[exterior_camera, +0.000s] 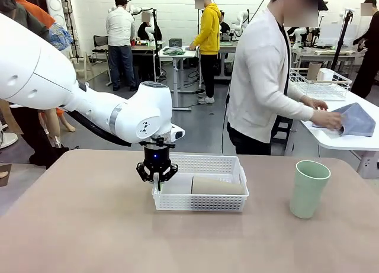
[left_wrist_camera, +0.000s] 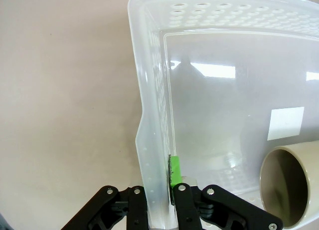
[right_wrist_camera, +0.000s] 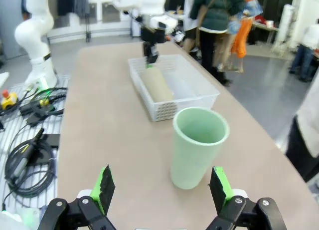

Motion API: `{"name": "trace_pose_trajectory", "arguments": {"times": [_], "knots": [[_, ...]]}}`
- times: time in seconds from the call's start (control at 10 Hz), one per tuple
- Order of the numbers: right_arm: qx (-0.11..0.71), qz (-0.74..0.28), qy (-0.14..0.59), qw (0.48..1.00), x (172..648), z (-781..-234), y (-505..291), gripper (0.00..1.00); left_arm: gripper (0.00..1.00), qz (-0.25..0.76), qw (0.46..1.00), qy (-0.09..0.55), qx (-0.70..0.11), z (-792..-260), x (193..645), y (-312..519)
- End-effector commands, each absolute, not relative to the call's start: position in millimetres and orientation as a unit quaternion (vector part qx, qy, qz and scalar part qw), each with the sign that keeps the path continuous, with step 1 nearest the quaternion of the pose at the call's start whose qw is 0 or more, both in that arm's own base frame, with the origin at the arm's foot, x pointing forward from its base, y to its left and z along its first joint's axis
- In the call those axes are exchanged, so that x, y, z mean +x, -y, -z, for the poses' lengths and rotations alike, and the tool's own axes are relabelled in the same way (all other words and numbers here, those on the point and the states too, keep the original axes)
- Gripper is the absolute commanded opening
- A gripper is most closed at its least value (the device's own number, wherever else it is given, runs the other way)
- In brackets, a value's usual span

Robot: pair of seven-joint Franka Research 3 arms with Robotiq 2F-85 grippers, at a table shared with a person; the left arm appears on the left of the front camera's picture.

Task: Clean and organize the cups into the basket.
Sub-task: Pick up the Reusable plastic cup from the right side of the table and stack it inside the Organizing basket in the center of the table.

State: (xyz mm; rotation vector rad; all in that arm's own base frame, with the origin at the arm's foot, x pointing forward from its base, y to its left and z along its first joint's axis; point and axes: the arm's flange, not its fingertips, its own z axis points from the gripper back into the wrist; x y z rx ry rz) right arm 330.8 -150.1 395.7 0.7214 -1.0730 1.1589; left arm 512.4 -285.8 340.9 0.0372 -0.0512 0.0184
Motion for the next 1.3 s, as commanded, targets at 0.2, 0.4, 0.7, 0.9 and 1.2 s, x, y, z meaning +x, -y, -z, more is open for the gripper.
{"name": "trace_pose_trajectory", "arguments": {"times": [0.2, 0.4, 0.7, 0.9, 1.2], "knots": [[0.34, -0.548, 0.454, 0.614, 346, -346, 175, 1.0, 0.0, -0.006, 0.999, 0.025, 0.021, -338, 511, 285], [0.347, -0.545, 0.45, 0.616, 357, -317, 178, 1.0, 0.0, -0.006, 0.999, 0.025, 0.021, -338, 511, 285], [0.359, -0.536, 0.434, 0.629, 383, -279, 167, 1.0, 0.0, -0.006, 0.999, 0.025, 0.021, -338, 511, 285], [0.361, -0.535, 0.427, 0.633, 394, -265, 156, 1.0, 0.0, -0.006, 0.999, 0.025, 0.021, -338, 511, 285], [0.358, -0.526, 0.43, 0.641, 414, -253, 143, 1.0, 0.0, -0.006, 0.999, 0.025, 0.021, -338, 511, 285]]}}
